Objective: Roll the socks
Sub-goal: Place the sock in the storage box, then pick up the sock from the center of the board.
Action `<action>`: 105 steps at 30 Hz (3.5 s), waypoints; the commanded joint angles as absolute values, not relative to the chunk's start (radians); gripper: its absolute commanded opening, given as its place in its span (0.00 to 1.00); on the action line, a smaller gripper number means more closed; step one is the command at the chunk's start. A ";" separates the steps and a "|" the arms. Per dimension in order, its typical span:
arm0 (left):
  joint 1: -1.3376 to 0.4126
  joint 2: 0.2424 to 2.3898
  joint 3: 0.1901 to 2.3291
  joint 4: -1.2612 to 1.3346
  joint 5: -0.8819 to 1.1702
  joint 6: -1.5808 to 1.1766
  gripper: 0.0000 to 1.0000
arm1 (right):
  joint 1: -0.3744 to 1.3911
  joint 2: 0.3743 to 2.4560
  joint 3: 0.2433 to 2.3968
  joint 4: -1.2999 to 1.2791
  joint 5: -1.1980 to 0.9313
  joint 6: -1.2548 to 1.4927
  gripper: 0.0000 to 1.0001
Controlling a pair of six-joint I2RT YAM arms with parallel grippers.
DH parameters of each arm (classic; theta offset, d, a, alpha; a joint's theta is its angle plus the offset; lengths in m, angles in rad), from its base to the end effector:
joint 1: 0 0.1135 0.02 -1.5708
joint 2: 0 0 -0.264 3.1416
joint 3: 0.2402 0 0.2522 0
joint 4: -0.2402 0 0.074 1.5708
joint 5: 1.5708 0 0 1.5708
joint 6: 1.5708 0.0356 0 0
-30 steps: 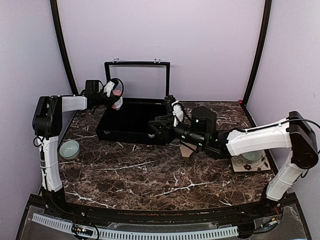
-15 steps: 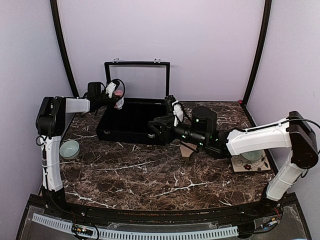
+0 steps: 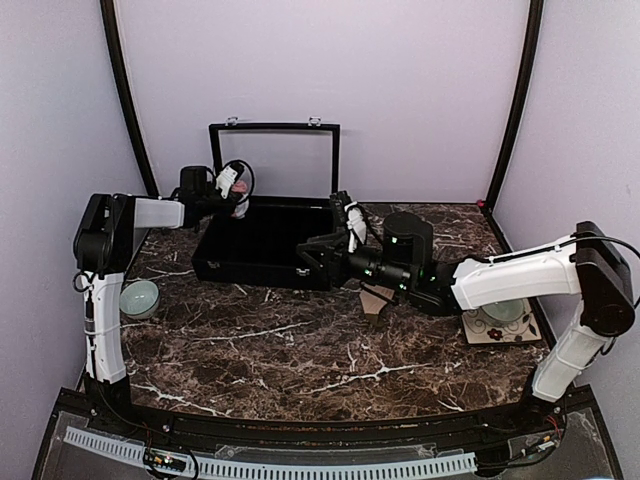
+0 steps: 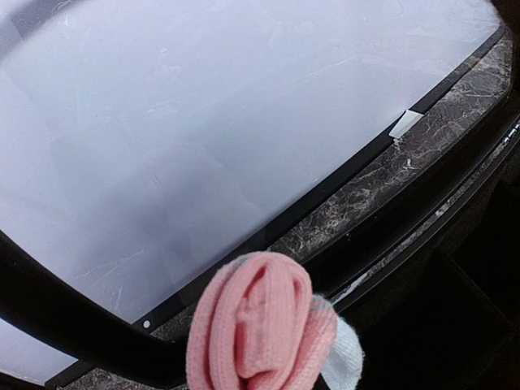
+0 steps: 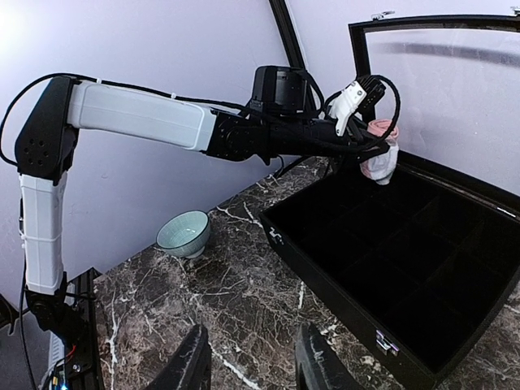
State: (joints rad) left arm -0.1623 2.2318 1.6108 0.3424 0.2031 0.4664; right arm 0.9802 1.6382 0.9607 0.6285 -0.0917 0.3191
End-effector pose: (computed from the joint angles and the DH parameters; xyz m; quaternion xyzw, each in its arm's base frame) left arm 0.5129 -0.0913 0.1982 0.3037 0.7365 0.0107 0.6043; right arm 0.2064 0.3138 0.2647 -0.2647 0.6740 0.4431 0.5284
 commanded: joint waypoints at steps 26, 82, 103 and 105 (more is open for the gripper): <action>-0.172 2.206 1.607 0.066 0.140 0.415 0.58 | 0.955 1.649 0.942 0.685 -0.162 0.364 0.34; -0.245 2.223 1.943 -0.124 0.323 0.315 0.99 | 0.930 1.664 0.897 0.739 -0.214 0.452 0.29; -0.270 2.143 1.911 -0.200 0.509 0.285 0.99 | 0.919 1.652 0.870 0.749 -0.216 0.482 0.28; -0.273 2.131 1.912 -0.223 0.534 0.281 0.99 | 0.917 1.647 0.867 0.749 -0.209 0.486 0.28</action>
State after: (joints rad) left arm -0.2668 2.2452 1.9263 -0.1799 0.4408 0.2985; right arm 0.9264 1.6531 0.8806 0.7010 -0.2104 0.4675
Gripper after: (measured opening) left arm 0.988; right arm 0.280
